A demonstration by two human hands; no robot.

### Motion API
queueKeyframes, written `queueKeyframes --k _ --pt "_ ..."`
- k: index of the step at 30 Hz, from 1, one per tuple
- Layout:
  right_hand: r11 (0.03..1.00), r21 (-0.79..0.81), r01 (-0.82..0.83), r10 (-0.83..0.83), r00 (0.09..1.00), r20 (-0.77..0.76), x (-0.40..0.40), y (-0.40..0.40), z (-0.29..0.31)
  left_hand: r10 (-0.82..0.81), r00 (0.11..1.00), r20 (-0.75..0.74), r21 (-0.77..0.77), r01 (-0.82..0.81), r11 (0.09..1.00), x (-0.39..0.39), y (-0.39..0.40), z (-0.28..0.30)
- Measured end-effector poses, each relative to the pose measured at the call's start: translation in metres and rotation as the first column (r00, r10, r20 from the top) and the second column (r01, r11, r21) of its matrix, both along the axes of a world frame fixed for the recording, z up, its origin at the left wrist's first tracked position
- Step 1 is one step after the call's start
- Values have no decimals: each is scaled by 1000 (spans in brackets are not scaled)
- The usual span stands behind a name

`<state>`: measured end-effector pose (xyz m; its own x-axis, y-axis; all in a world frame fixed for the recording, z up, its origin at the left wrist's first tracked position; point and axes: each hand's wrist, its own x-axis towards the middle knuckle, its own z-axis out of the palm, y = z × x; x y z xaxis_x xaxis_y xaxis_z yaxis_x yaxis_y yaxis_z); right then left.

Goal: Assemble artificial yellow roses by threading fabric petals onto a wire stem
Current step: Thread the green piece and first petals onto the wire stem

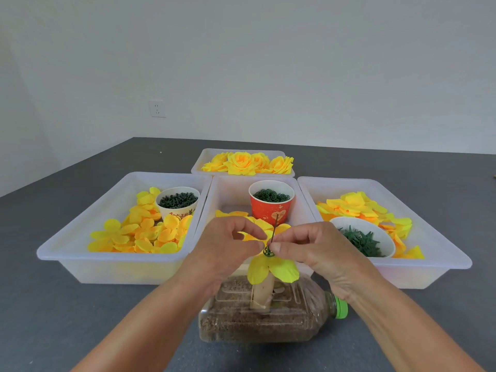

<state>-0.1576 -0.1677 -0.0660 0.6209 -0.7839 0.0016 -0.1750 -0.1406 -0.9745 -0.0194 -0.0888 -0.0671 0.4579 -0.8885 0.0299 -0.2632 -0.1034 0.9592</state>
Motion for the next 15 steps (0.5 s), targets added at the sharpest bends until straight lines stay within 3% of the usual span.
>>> queueKeyframes --k 3,6,11,15 --pt "991 -132 17 -16 1000 11 0 4 -2 4 997 77 -95 4 995 -1 4 -1" --pt "968 -242 62 -71 997 -27 2 3 -4 28 965 260 -129 6 992 -3 5 -3" --pt "965 -260 35 -63 993 -99 4 2 -8 31 910 413 -104 13 994 -1 4 -6" --pt "967 -255 1 -36 990 -135 4 3 -9 -13 905 425 -59 42 997 1 5 -7"
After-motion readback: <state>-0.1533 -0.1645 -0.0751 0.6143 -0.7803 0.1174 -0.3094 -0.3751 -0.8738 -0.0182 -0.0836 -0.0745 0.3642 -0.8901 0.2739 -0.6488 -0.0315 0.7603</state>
